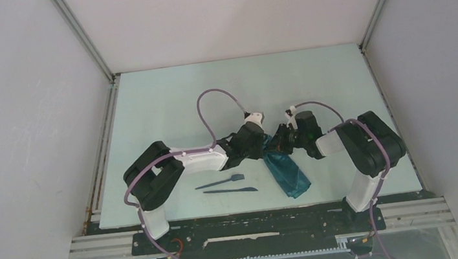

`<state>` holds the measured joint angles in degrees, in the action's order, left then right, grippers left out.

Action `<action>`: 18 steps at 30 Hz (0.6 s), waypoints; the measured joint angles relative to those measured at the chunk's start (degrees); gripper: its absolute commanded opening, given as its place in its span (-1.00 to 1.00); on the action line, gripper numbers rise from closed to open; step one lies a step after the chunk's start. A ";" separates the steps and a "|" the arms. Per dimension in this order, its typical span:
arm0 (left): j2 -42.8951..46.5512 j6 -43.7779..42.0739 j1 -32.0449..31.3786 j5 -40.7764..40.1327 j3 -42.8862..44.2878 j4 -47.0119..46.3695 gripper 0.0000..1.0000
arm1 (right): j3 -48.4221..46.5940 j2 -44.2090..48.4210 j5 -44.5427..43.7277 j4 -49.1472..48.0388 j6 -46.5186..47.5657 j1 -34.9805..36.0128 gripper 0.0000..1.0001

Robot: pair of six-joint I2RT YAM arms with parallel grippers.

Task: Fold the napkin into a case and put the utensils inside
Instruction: Stuff the top corner of the smaller-rectangle-folded napkin into the folded napkin.

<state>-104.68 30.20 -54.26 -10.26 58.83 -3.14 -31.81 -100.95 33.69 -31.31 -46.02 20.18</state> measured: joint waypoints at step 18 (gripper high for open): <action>1.20 2.82 1.36 1.57 -1.92 -1.64 -1.00 | -0.26 7.65 3.69 12.04 7.61 -1.75 -0.11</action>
<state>-103.48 33.01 -52.90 -8.69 56.90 -4.78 -32.08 -93.30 37.39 -19.27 -38.41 18.44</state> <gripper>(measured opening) 0.003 0.432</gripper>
